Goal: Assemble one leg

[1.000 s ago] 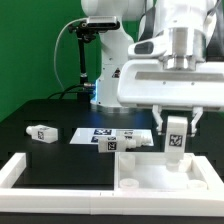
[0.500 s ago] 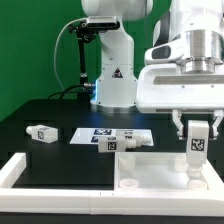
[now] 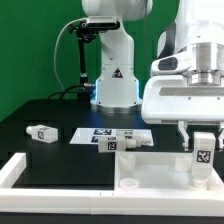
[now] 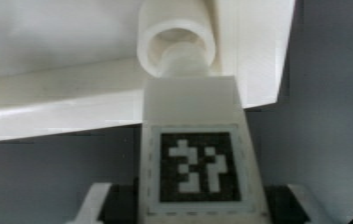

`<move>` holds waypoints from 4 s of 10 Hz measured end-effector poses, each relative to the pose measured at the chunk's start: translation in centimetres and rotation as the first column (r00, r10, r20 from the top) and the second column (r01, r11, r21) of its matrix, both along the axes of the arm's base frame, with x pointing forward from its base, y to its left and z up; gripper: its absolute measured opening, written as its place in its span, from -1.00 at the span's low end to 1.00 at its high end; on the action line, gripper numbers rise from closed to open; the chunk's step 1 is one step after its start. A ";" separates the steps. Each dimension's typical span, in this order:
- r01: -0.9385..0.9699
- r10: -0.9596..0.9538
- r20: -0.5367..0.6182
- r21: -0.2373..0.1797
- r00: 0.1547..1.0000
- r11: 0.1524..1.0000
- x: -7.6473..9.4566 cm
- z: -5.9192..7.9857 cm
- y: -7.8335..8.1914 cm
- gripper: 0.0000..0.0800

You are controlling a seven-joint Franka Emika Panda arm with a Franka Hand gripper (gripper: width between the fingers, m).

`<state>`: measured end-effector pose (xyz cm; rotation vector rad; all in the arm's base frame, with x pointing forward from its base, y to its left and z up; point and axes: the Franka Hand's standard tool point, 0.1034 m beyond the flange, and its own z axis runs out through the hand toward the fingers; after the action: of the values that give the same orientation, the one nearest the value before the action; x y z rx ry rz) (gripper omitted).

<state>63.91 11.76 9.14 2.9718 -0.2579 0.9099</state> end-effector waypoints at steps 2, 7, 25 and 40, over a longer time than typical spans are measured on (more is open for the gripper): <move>-0.007 0.007 0.014 -0.007 1.000 1.000 0.1 0.0 -0.1 -0.29; -0.023 0.023 -0.016 -0.012 1.000 1.000 -0.4 0.4 -0.2 -0.29; -0.003 0.013 -0.280 0.035 0.960 0.999 1.2 1.6 -1.7 0.62; 0.139 -0.090 -0.500 0.062 0.861 0.988 0.5 -0.6 -1.0 0.30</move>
Offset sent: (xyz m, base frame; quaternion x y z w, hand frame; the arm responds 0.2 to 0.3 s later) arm -0.0109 -0.0095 -0.0053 -0.0158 -0.0712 -0.0073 0.9973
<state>64.43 10.75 8.56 3.0976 -0.4623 0.0997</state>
